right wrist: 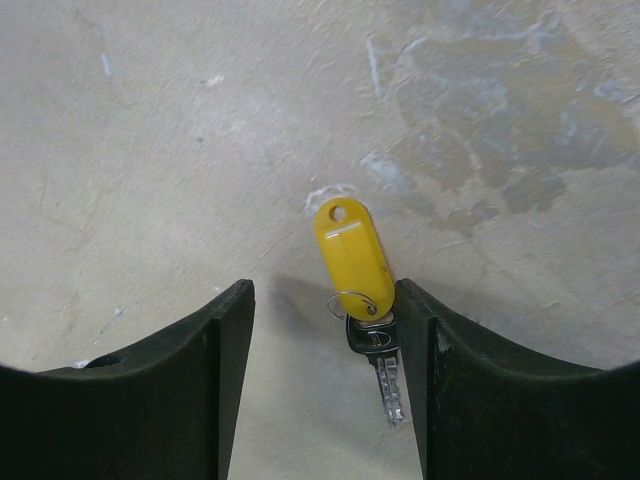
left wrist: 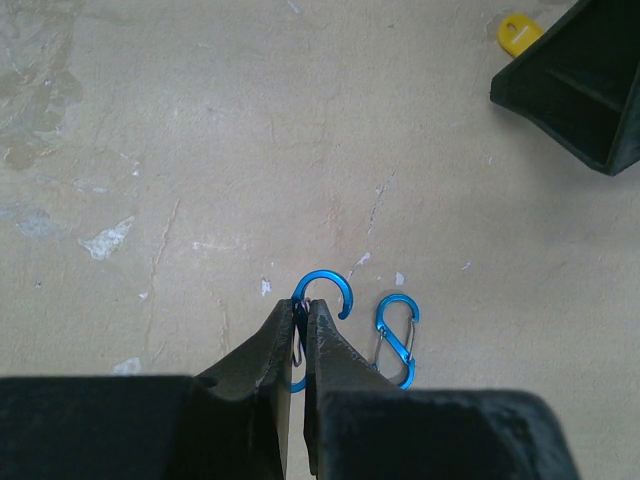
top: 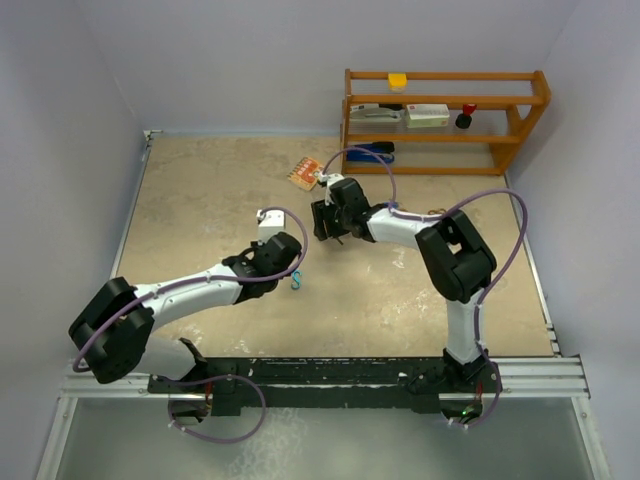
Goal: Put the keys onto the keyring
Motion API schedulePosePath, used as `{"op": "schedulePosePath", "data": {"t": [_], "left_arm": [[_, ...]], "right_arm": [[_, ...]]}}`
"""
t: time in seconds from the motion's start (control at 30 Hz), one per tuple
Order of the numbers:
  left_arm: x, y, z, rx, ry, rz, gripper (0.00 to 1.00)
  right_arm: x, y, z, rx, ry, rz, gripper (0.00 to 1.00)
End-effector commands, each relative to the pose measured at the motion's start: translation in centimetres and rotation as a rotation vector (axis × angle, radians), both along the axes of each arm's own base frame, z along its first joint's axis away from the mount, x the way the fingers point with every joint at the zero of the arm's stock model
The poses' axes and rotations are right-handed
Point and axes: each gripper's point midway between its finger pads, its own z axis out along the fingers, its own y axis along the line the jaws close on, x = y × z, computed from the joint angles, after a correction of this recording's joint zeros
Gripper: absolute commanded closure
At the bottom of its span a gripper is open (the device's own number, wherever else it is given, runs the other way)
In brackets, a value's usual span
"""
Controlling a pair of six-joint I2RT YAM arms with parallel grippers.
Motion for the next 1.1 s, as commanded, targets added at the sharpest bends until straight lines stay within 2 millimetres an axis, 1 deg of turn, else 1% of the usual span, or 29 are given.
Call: {"op": "schedulePosePath", "data": {"t": [0.0, 0.13, 0.23, 0.33, 0.5, 0.73, 0.97, 1.07], "left_arm": [[0.5, 0.1, 1.1, -0.035, -0.046, 0.020, 1.00], [0.4, 0.3, 1.0, -0.035, -0.045, 0.021, 1.00], [0.4, 0.2, 1.0, -0.037, -0.045, 0.021, 1.00], [0.5, 0.2, 1.0, -0.039, -0.045, 0.022, 1.00], [0.4, 0.2, 0.9, -0.039, -0.044, 0.021, 1.00], [0.5, 0.4, 1.2, -0.040, -0.050, 0.025, 1.00], [0.5, 0.7, 1.8, -0.040, -0.065, 0.034, 1.00], [0.4, 0.9, 1.7, -0.036, -0.061, 0.034, 1.00]], "right_arm": [[-1.3, 0.8, 2.1, 0.034, -0.011, 0.021, 0.39], [-2.3, 1.8, 3.1, 0.035, -0.026, 0.052, 0.40], [-3.0, 2.1, 3.7, 0.030, -0.036, 0.069, 0.40], [-3.3, 1.9, 4.2, 0.025, -0.048, 0.063, 0.40], [-3.1, 0.8, 4.8, -0.008, -0.085, 0.011, 0.41], [-2.9, 0.0, 3.8, -0.142, -0.112, -0.054, 0.48], [-2.6, 0.9, 2.7, -0.223, -0.141, -0.089, 0.49], [-2.4, 1.0, 2.3, -0.253, -0.148, -0.117, 0.49]]}}
